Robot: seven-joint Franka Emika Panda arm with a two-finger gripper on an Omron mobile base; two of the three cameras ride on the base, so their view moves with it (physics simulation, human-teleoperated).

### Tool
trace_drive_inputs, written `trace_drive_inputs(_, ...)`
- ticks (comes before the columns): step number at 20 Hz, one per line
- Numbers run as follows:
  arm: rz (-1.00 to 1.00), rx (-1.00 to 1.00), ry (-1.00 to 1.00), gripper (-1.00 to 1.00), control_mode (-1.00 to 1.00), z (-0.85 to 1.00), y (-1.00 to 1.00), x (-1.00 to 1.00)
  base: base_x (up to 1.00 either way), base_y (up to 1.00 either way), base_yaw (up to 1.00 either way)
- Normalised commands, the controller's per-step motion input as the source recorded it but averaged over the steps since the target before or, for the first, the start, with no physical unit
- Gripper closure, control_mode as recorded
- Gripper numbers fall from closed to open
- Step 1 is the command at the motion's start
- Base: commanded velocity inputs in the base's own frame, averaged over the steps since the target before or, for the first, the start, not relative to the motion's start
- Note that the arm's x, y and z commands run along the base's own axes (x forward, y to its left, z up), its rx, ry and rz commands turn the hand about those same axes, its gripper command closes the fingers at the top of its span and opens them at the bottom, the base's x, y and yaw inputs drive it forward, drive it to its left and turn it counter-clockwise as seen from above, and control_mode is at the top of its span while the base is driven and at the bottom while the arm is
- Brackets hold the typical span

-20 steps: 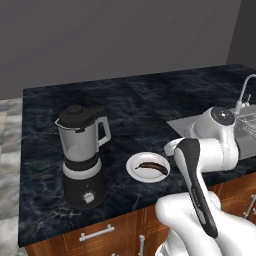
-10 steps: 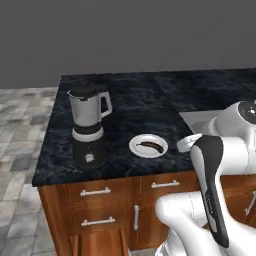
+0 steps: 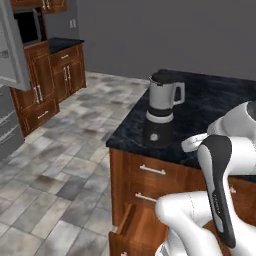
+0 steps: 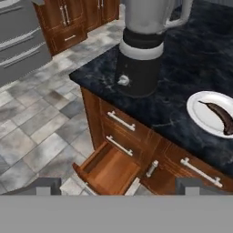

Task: Pick the peach and banana from the fridge and place them on the plate next to the blender to make a fruit smoothie.

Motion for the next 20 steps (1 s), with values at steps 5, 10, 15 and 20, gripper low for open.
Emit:
trace_drive_inputs(5,0.00,0.00,0.00,-1.00,1.00,0.00,0.00,0.00,0.01,1.00,0.57)
trace_drive_inputs(10,0.00,0.00,0.00,-1.00,1.00,0.00,0.00,0.00,0.79,1.00,0.25)
trace_drive_inputs(15,0.00,0.00,0.00,-1.00,1.00,0.00,0.00,0.00,1.00,0.76,0.00)
trace_drive_inputs(20,0.00,0.00,0.00,-1.00,1.00,0.00,0.00,0.00,1.00,0.65,0.00)
